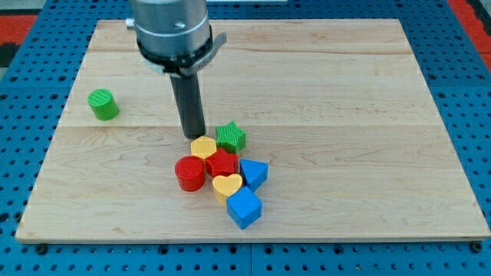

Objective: Move the green circle right a bit

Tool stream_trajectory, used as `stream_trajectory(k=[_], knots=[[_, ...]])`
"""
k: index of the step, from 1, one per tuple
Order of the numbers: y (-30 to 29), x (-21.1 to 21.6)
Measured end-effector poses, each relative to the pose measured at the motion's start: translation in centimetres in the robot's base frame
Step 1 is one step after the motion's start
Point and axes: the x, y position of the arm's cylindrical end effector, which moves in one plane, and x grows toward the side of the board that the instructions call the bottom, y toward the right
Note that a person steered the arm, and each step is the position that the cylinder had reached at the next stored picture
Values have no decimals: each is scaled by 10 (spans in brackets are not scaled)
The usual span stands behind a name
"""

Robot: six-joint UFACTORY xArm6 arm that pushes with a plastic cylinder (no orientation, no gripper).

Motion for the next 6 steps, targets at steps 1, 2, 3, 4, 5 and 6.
stream_trajectory(k=[1, 2, 3, 4, 5, 6], knots=[[-39, -78], [-124, -82], [-184, -81], [-160, -25], [-85, -3], [-109, -12]])
